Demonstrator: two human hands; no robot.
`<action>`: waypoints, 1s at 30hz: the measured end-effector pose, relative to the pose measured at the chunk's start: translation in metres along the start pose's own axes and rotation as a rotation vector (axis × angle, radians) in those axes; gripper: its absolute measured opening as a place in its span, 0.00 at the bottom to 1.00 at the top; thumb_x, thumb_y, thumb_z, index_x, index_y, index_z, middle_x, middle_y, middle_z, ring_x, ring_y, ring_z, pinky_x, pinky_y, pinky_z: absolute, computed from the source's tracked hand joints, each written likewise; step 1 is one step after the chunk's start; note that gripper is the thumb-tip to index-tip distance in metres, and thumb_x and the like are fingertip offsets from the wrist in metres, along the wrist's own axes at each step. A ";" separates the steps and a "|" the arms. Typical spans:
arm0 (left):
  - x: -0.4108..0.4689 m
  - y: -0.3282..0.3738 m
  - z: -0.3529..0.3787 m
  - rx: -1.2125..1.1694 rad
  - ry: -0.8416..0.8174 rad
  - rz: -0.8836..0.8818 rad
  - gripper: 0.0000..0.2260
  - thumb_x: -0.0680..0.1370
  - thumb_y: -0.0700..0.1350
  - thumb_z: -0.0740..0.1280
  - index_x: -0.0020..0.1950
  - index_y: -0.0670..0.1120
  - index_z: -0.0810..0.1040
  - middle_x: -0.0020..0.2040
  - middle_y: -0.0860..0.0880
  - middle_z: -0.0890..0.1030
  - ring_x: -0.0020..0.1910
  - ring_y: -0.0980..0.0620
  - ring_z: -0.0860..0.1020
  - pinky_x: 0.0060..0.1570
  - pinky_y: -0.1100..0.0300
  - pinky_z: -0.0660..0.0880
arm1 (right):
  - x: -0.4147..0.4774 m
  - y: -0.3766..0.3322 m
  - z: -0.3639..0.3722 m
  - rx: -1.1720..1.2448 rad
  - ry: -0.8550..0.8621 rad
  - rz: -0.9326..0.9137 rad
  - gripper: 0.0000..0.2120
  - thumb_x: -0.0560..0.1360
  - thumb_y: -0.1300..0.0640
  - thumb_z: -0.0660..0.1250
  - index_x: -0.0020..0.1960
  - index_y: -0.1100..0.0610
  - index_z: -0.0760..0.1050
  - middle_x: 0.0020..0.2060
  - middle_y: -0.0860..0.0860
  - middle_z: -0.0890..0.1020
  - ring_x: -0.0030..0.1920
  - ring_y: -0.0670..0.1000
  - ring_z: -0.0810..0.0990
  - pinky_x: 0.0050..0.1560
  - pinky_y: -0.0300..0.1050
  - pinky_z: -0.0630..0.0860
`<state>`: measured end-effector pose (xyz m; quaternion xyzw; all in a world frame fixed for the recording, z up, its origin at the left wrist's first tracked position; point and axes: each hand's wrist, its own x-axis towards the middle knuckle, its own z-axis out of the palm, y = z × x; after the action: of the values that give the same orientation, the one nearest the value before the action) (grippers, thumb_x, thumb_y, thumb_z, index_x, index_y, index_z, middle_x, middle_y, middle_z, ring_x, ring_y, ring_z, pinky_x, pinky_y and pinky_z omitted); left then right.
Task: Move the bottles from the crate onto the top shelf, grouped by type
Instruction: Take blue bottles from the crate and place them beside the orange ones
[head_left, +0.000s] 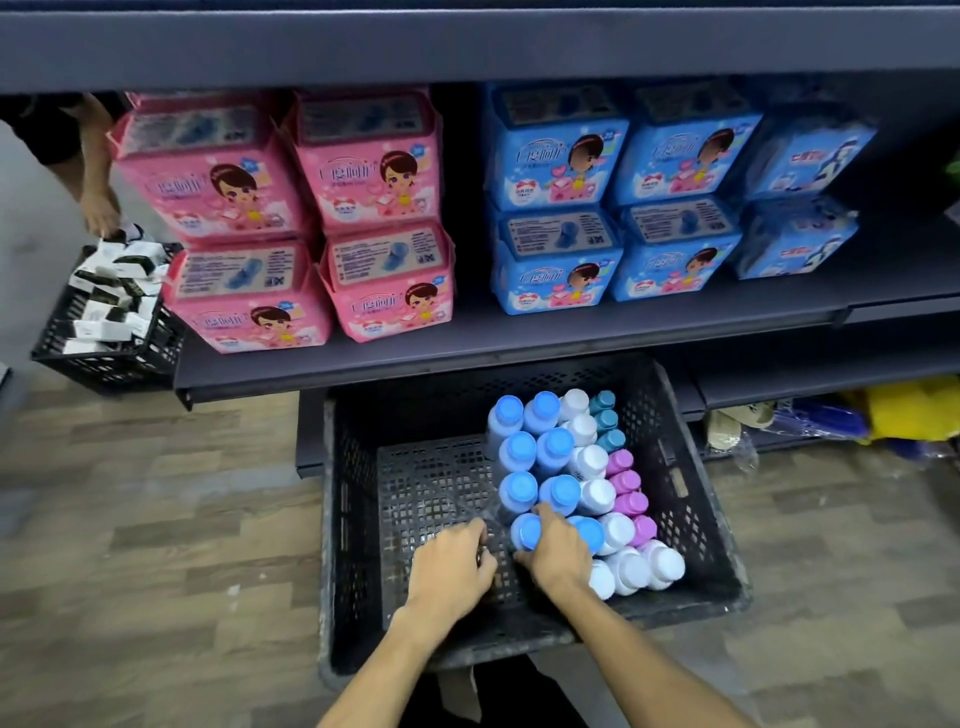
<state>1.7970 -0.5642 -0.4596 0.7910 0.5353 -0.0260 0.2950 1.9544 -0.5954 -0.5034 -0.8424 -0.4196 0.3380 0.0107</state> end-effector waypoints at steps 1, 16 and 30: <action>-0.001 0.000 0.000 0.003 0.002 0.003 0.07 0.75 0.52 0.60 0.49 0.50 0.71 0.44 0.53 0.79 0.44 0.48 0.79 0.39 0.55 0.70 | 0.000 -0.001 0.001 0.000 0.000 0.013 0.26 0.70 0.50 0.75 0.63 0.49 0.68 0.56 0.51 0.82 0.57 0.56 0.80 0.48 0.48 0.76; 0.004 -0.003 -0.044 -0.082 0.100 0.060 0.05 0.74 0.52 0.62 0.47 0.52 0.72 0.40 0.54 0.80 0.42 0.51 0.78 0.41 0.56 0.74 | -0.021 -0.013 -0.066 0.127 0.143 -0.218 0.18 0.58 0.40 0.72 0.42 0.46 0.70 0.37 0.46 0.80 0.39 0.51 0.78 0.37 0.44 0.72; 0.014 0.038 -0.272 0.068 0.536 0.493 0.05 0.74 0.50 0.65 0.46 0.51 0.74 0.38 0.54 0.77 0.41 0.49 0.77 0.38 0.54 0.72 | -0.115 -0.146 -0.289 0.472 0.558 -0.789 0.20 0.61 0.43 0.78 0.49 0.41 0.75 0.38 0.39 0.81 0.36 0.38 0.75 0.37 0.29 0.69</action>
<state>1.7606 -0.4280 -0.2241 0.8845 0.3855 0.2363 0.1154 1.9708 -0.5063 -0.1713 -0.6531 -0.5980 0.1566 0.4373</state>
